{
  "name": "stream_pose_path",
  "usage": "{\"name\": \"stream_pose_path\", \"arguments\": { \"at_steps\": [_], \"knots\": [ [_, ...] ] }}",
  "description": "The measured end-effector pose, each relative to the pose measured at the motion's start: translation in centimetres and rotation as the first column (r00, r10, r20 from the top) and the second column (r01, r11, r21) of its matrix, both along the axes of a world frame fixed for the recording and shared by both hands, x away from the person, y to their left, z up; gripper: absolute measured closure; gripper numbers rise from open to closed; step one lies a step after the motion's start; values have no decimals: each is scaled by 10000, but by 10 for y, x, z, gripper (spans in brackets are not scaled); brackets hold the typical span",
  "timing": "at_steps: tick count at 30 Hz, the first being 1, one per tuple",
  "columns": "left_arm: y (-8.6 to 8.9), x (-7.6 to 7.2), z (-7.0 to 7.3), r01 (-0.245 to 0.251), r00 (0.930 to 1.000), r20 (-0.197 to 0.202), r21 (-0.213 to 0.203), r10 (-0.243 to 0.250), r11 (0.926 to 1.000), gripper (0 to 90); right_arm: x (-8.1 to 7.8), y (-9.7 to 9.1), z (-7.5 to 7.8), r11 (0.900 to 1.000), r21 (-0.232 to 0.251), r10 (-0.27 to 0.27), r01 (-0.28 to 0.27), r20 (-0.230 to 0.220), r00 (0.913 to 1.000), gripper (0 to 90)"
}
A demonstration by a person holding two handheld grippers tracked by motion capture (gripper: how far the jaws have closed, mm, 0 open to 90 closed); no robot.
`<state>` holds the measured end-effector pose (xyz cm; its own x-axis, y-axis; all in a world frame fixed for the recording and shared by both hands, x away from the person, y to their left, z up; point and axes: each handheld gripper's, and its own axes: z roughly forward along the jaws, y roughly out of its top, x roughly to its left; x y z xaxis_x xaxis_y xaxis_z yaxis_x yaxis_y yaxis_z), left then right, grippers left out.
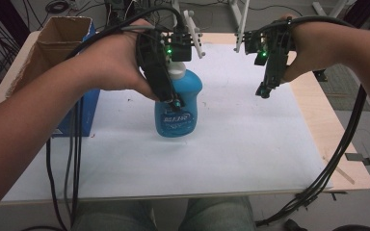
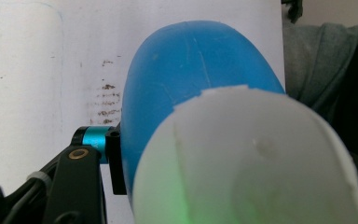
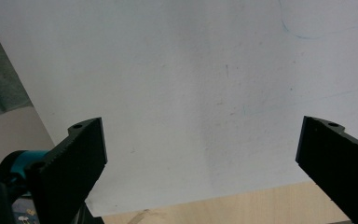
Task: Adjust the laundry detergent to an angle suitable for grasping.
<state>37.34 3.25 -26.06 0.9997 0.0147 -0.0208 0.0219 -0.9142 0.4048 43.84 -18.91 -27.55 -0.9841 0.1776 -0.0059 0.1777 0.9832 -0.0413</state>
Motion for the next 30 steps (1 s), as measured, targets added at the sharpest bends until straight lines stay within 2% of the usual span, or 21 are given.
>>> {"name": "stream_pose_path", "arguments": {
  "at_steps": [6, 12, 13, 14, 18, 20, 22, 25, 27, 28, 29, 30],
  "knots": [
    [3, -4, -7, 861, 9956, 346, 287, -871, 9959, 391, -3, -1, 1, 10000, -54, -44, 44, -7, 10000, 8],
    [5, -7, -13, 1694, 9850, 225, 609, -1710, 9837, 391, -4, -2, 2, 10000, -34, -35, 35, 2, 10000, 9],
    [5, -7, -13, 1694, 9850, 225, 609, -1710, 9837, 390, -4, -2, 2, 10000, -34, -35, 35, 2, 10000, 9],
    [5, -8, -15, 1948, 9801, 259, 695, -1970, 9784, 390, -4, -2, 2, 10000, -36, -67, 67, -3, 10000, 8],
    [5, -11, -18, 2320, 9720, 222, 715, -2341, 9701, 391, -4, -1, 1, 10000, -65, -54, 53, -23, 10000, 9],
    [6, -11, -19, 2372, 9708, 197, 701, -2391, 9689, 390, -5, -1, 0, 9999, -55, -108, 108, -42, 9999, 9],
    [7, -10, -21, 2587, 9655, 155, 566, -2599, 9643, 390, -4, 0, -1, 10000, -82, 26, -26, -51, 10000, 9],
    [9, -11, -23, 3004, 9529, 288, 488, -3020, 9526, 390, -4, 0, -1, 10000, -81, 31, -32, -45, 10000, 8],
    [10, -11, -24, 3184, 9470, 278, 492, -3199, 9467, 390, -4, 0, -1, 9999, -100, -15, 14, -61, 10000, 9],
    [11, -11, -26, 3335, 9420, 255, 432, -3347, 9418, 391, -4, -1, -1, 9999, -119, -32, 31, -73, 10000, 9],
    [11, -11, -26, 3335, 9420, 255, 432, -3347, 9418, 391, -4, -1, -1, 9999, -119, -32, 31, -73, 10000, 9],
    [12, -10, -26, 3424, 9388, 252, 384, -3435, 9388, 390, -4, -1, -2, 10000, -84, -23, 22, -77, 10000, 8]
  ]
}}
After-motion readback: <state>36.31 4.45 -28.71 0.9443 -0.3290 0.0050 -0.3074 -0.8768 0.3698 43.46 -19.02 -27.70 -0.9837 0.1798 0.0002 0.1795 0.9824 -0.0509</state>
